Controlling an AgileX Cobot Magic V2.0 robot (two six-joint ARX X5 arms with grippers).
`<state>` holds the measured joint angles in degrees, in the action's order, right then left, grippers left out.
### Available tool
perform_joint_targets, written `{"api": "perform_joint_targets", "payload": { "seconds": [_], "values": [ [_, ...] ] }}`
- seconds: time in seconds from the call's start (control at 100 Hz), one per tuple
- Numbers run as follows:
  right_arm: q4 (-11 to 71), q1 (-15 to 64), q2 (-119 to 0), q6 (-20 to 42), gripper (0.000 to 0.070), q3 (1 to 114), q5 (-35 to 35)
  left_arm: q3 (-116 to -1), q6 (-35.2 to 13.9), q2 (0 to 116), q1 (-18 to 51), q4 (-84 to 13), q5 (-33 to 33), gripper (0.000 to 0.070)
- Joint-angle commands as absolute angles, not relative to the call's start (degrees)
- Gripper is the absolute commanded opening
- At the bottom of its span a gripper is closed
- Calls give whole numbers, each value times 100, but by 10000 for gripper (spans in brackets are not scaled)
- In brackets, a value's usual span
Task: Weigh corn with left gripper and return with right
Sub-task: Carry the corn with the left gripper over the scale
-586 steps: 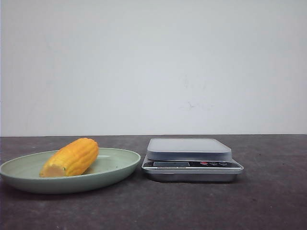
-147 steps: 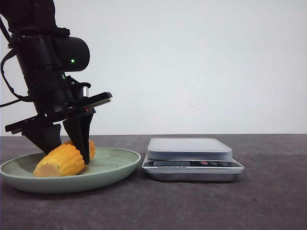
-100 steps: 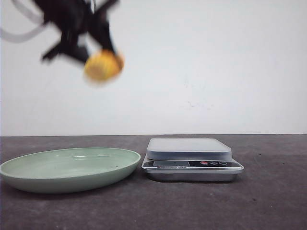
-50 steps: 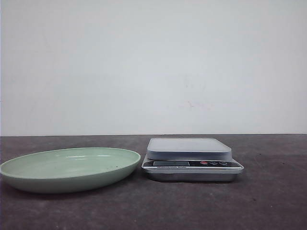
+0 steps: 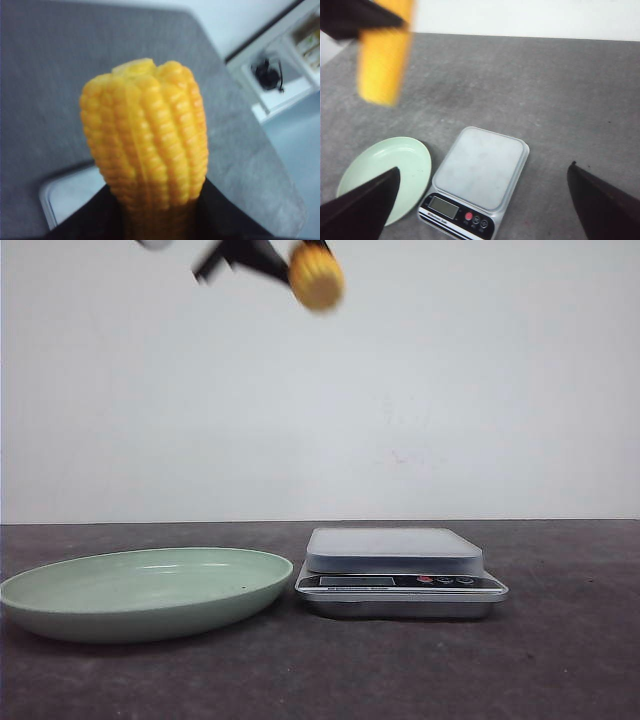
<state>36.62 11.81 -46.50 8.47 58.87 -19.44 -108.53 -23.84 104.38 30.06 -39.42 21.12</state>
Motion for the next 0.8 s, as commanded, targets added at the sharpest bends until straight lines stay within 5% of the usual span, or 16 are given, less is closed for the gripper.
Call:
{"api": "perform_joint_targets", "payload": {
  "seconds": [0.0, 0.79],
  "values": [
    [3614, 1236, -4617, 1096, 654, 5944, -1953, -10986, -2526, 10713, 3109, -3900, 2152, 12],
    [4248, 1343, -3913, 1483, 654, 5944, -1826, -10986, -2792, 12608, 3642, -4593, 2147, 29]
  ]
}}
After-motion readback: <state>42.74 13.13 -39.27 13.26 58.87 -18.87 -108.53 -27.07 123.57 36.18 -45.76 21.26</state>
